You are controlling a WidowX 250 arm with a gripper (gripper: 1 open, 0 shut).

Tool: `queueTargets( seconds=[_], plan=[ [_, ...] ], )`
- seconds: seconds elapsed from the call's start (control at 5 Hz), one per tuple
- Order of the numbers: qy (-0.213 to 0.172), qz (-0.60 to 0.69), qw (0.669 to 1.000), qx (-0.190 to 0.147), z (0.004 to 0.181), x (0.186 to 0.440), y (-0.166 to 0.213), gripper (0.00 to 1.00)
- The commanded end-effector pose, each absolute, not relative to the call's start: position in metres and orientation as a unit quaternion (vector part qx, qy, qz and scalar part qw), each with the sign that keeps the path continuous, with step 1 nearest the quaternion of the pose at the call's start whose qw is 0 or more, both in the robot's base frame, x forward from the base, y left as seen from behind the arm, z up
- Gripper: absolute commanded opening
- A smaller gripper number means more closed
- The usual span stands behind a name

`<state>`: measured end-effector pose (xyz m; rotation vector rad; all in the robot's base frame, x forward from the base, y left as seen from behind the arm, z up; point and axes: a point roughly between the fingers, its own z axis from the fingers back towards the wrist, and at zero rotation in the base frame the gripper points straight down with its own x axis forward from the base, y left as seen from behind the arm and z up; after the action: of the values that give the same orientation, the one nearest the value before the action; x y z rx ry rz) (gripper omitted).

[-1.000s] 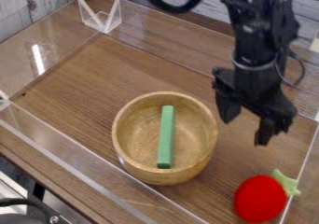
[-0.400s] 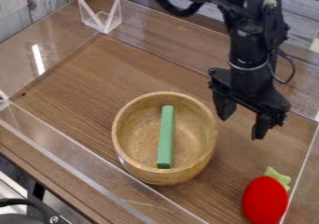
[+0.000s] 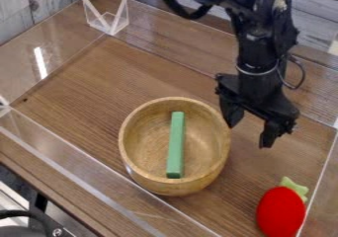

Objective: Move the red object to the right side of the table

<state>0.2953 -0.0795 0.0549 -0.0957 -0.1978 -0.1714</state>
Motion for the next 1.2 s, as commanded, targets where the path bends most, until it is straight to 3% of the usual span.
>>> queueTargets(
  seconds=[0.0, 0.6, 1.0],
  plan=[
    [-0.134, -0.074, 0.987, -0.051, 0.087, 0.299, -0.078, 1.0],
    [-0.154, -0.086, 0.982, -0.066, 0.105, 0.298, -0.057, 1.0],
    [-0.143, -0.05, 0.986, -0.074, 0.091, 0.285, -0.058, 1.0]
  ],
)
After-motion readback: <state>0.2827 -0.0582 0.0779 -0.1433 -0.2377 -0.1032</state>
